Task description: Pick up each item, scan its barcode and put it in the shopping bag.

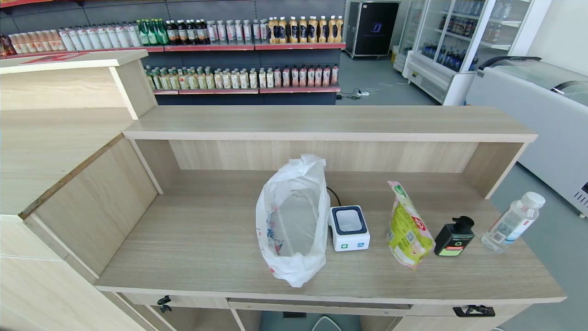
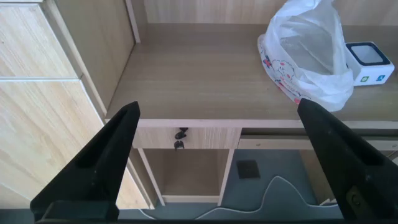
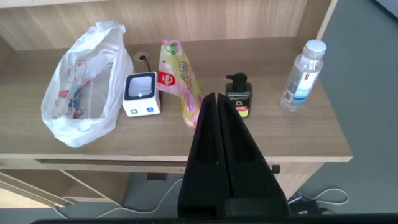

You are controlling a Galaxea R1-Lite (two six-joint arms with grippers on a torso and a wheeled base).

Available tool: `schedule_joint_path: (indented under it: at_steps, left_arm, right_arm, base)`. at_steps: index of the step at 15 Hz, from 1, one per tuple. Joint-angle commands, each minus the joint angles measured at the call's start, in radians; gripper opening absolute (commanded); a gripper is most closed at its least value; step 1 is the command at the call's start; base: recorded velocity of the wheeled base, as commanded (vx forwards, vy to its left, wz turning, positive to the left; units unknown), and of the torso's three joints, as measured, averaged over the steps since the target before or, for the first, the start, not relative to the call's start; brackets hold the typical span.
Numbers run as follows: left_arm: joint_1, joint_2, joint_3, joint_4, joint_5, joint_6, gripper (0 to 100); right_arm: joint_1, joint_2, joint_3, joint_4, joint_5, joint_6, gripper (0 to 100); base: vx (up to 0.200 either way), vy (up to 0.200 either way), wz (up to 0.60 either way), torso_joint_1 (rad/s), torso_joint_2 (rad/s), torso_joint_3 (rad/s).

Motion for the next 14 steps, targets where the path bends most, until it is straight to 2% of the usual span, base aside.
schedule_joint_path:
  at_steps: [1,3,4,8,11,14]
  left_arm:
    - [0.0,0.001,0.0,0.0,0.0,0.0,100]
    - [0.0,0.001,0.0,0.0,0.0,0.0,100]
    - [0.0,0.001,0.0,0.0,0.0,0.0,100]
    - [0.0,0.001,0.0,0.0,0.001,0.0,100]
    - [0.0,0.001,0.0,0.0,0.001,0.0,100]
    - [0.0,0.001,0.0,0.0,0.001,0.0,100]
  right_arm:
    - [0.018,0.405,-0.242,-0.033,0.05,-0.058,0]
    - [0.018,0.545,-0.29,-0.079,0.111,-0.084,0]
    - [0.017,0.591,-0.307,-0.087,0.118,-0.082,100]
    - [-0.047,0.893,-0.479,-0.062,0.202,-0.082,100]
    - [-0.047,1.083,-0.684,0.111,0.202,-0.082,100]
    - [-0.04,1.19,-0.749,0.15,0.205,-0.084,100]
  base:
    - [0.0,0.0,0.0,0.0,0.0,0.0]
    - [0.0,0.0,0.0,0.0,0.0,0.0]
    - [0.0,0.0,0.0,0.0,0.0,0.0]
    - [0.0,0.0,0.0,0.0,0.0,0.0]
    - [0.0,0.0,0.0,0.0,0.0,0.0]
    - [0.0,0.0,0.0,0.0,0.0,0.0]
